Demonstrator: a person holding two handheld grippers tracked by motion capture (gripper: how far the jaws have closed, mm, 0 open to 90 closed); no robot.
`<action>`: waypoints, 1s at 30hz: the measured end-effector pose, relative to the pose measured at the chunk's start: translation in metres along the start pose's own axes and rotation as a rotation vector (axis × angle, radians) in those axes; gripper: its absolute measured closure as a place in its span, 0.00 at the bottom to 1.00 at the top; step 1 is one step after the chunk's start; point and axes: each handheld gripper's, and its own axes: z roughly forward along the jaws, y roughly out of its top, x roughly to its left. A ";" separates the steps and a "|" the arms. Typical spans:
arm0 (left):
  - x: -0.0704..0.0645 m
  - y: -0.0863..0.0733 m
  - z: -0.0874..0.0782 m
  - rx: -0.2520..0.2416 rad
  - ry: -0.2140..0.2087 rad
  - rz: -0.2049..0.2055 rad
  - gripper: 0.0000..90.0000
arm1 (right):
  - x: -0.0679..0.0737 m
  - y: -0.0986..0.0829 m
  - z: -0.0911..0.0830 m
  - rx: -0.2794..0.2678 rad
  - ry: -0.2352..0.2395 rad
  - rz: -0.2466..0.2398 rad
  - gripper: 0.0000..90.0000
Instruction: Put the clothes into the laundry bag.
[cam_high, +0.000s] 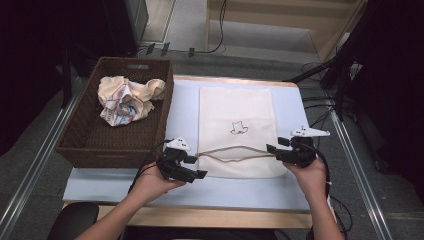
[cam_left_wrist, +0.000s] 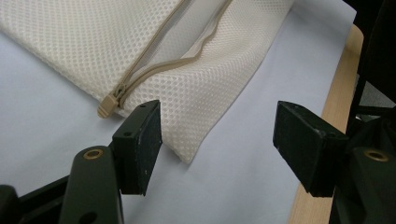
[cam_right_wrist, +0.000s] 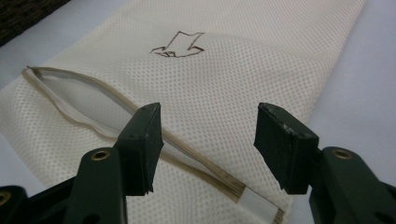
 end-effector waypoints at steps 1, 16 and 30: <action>0.000 0.000 0.001 0.002 -0.014 -0.008 0.37 | -0.001 0.000 0.000 0.007 -0.005 0.013 0.50; 0.005 0.003 0.003 -0.001 -0.023 0.016 0.33 | -0.003 -0.004 0.001 -0.004 -0.023 0.032 0.44; 0.007 0.006 0.004 0.005 -0.036 0.003 0.30 | -0.005 -0.006 0.001 0.018 -0.014 0.063 0.40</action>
